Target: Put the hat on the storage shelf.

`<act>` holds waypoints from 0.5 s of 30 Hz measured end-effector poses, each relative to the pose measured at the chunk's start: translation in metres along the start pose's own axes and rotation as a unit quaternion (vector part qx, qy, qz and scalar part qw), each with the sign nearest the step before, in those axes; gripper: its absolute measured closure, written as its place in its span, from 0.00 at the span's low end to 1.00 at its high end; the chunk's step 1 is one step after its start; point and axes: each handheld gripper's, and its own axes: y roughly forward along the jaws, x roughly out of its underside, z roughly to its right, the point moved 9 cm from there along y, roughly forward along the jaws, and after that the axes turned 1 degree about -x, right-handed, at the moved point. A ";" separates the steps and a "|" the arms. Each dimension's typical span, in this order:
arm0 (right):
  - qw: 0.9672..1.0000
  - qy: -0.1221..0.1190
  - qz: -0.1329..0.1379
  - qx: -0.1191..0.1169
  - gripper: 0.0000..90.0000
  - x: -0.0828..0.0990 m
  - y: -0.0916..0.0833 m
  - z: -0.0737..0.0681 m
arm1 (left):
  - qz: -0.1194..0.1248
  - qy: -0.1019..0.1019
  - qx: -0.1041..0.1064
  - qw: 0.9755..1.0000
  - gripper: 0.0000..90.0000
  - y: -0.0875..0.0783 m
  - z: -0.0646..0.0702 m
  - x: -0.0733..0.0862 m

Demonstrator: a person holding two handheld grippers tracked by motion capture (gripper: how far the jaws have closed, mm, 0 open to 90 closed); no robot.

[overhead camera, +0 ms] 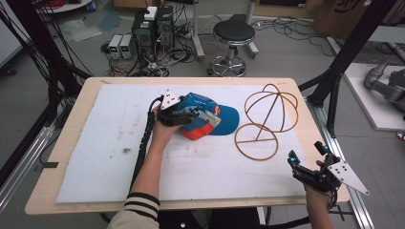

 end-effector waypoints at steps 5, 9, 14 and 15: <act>1.000 0.002 0.001 -0.001 0.05 0.000 0.000 0.000 | -0.013 -0.023 -0.004 1.000 0.35 0.001 -0.003 0.005; 1.000 0.004 0.005 -0.004 0.05 -0.001 0.000 0.000 | -0.022 -0.032 -0.012 0.999 0.48 0.001 -0.005 0.008; 1.000 0.005 0.004 -0.003 0.05 -0.001 0.000 -0.001 | -0.027 -0.040 -0.018 0.999 0.64 0.002 -0.006 0.009; 1.000 0.006 0.005 -0.004 0.05 -0.001 0.000 -0.001 | -0.027 -0.040 -0.018 0.999 0.66 0.002 -0.006 0.009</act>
